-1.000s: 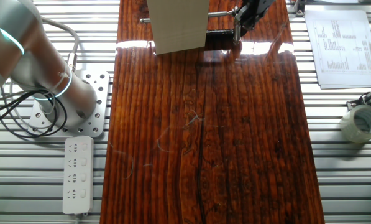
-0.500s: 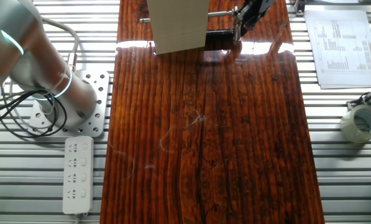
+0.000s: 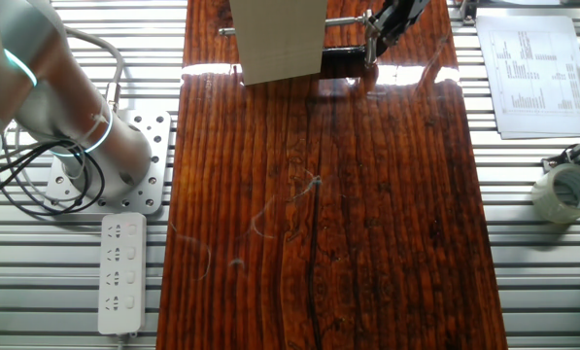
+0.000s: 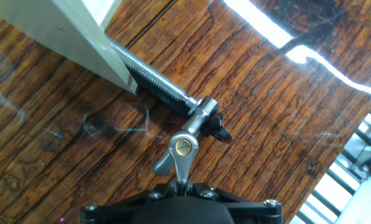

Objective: Turn on the water tap

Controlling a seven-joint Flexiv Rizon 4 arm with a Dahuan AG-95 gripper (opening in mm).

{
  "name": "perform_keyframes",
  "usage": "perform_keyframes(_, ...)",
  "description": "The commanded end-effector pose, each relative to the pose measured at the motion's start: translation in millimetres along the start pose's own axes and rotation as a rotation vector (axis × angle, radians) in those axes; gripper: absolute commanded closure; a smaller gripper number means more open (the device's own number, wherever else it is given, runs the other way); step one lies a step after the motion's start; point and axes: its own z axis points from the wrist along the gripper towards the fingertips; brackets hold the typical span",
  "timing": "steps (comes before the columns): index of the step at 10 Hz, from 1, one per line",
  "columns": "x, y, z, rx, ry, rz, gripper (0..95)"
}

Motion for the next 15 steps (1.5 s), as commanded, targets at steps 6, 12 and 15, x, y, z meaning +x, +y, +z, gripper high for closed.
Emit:
perform_keyframes(6, -0.1, -2.3, -0.2, -0.013, -0.003, -0.053, 95.0)
perform_keyframes(12, 0.2, -7.6, 1.2, -0.048, -0.009, -0.096, 95.0)
perform_keyframes(15, 0.2, -9.3, 1.3, -0.055, -0.011, -0.107, 95.0)
